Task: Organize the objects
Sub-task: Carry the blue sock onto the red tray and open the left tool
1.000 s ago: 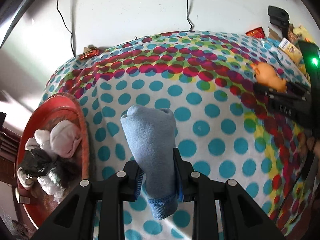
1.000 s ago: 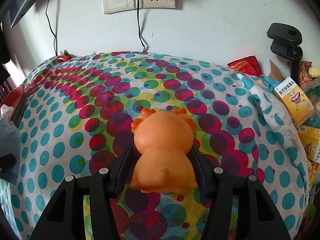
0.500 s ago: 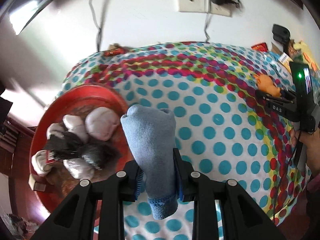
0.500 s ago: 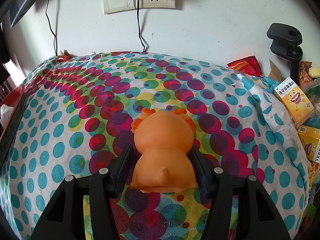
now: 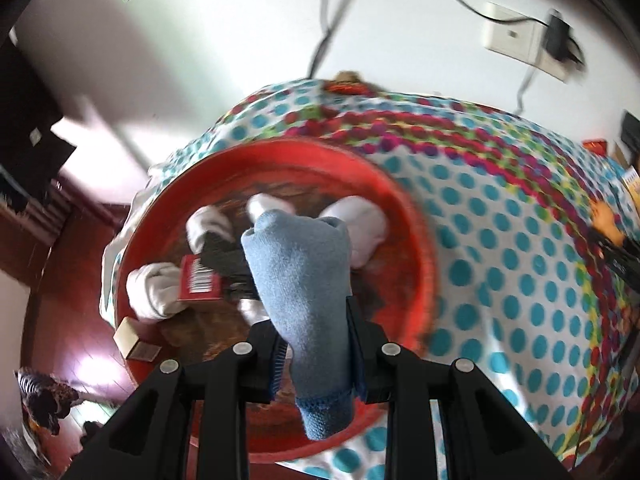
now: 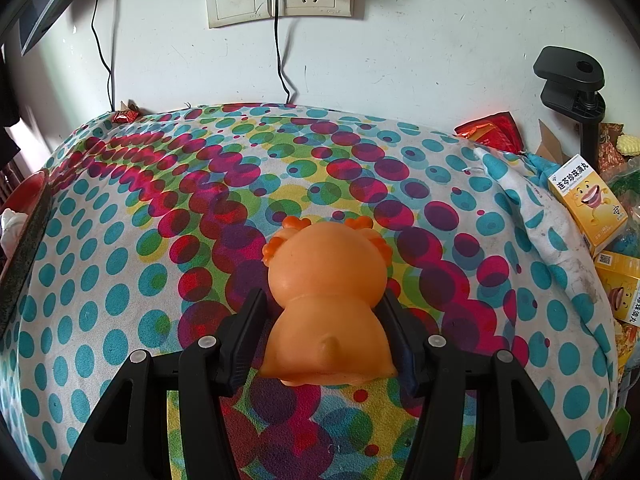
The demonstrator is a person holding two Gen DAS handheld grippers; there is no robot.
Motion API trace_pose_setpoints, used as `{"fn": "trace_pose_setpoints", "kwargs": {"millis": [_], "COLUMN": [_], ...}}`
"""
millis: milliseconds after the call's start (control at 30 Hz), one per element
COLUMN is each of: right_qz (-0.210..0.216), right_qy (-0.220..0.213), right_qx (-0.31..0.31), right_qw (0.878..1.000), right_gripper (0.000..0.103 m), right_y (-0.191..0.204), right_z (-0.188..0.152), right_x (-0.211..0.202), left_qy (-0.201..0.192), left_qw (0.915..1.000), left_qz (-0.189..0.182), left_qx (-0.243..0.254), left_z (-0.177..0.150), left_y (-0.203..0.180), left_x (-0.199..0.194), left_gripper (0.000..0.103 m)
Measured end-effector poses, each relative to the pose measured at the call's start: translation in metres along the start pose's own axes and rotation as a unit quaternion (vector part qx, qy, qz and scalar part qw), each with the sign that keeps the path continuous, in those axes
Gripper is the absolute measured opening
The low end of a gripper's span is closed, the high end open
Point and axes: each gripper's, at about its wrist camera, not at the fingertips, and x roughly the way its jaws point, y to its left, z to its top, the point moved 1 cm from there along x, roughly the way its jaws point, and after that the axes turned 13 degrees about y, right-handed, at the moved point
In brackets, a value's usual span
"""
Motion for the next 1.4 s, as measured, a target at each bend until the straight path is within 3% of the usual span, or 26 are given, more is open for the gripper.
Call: {"fn": "trace_pose_setpoints", "kwargs": {"millis": [233,500,933,1100,1233,1400], "right_qz": [0.000,-0.002,-0.005,-0.010,-0.013,-0.013], "right_qy": [0.000,0.000,0.001,0.002,0.003,0.004], "right_qx": [0.000,0.000,0.002,0.003,0.005,0.010], "right_qw": [1.000,1.000,1.000,1.000,1.000,1.000], "right_gripper": [0.055,0.055,0.058,0.060,0.063,0.066], "right_y": [0.000,0.001,-0.003,-0.004,-0.005,-0.007], "right_z": [0.000,0.001,0.002,0.002,0.000,-0.001], "right_x": [0.000,0.000,0.002,0.003,0.003,0.001], "left_qy": [0.026,0.031,-0.012,-0.023,-0.036,-0.049], "left_qw": [0.9984,0.9974,0.9987,0.9981,0.9975,0.9974], "left_qz": [0.008,-0.010,0.022,-0.008,-0.006,0.000], "left_qx": [-0.050,-0.064,-0.044,-0.057,-0.061,-0.053], "left_z": [0.003,0.006,-0.011,-0.016,-0.019,-0.022], "left_y": [0.050,0.080,0.098,0.108,0.110,0.109], "left_x": [0.029,0.050,0.042,0.033,0.024,0.014], "left_gripper": [0.027,0.029,0.031,0.033,0.041,0.043]}}
